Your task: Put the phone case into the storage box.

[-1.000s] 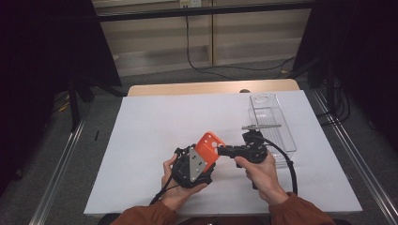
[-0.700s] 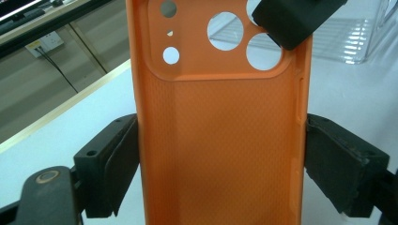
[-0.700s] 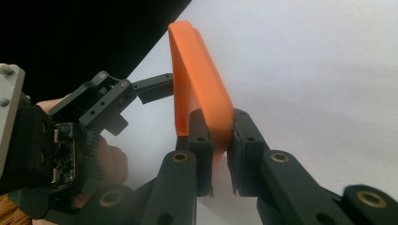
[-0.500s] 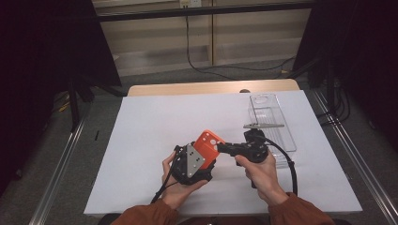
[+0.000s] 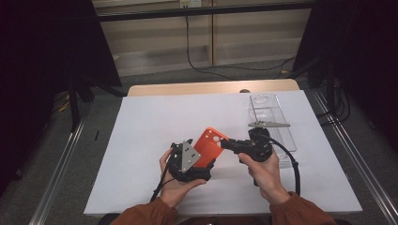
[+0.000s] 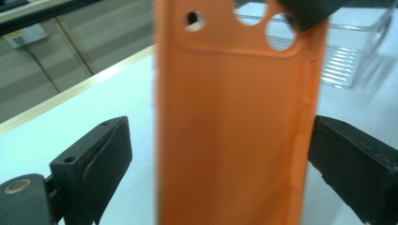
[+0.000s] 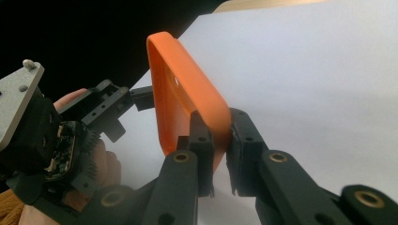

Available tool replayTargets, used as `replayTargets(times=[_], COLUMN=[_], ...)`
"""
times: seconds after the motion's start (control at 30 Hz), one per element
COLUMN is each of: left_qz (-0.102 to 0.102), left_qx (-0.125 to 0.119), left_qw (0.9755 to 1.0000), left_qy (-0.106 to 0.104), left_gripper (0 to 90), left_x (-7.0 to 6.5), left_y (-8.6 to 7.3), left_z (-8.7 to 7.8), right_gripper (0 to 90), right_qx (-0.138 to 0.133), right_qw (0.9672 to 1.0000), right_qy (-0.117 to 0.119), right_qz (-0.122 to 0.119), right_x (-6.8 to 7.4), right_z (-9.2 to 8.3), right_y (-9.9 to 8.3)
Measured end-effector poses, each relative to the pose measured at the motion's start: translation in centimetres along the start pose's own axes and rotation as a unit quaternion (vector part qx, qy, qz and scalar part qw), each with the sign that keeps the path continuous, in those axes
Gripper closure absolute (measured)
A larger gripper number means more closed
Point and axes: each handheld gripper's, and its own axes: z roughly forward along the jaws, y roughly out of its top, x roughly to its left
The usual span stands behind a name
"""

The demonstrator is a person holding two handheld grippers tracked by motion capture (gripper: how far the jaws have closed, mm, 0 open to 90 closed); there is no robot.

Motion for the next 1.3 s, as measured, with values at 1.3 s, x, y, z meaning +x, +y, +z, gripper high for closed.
replayTargets(times=[1.3], left_qz=[-0.115], left_qx=[-0.019], left_qw=[0.9929], left_qy=[-0.022], left_gripper=[3.8], left_x=[4.7], left_y=[-2.0], left_z=[-2.4], right_gripper=[81.4], right_qx=[-0.052], right_qw=[0.9957], right_qy=[-0.047], right_qz=[-0.061], right_x=[-1.5], right_z=[-2.0], right_y=[1.1])
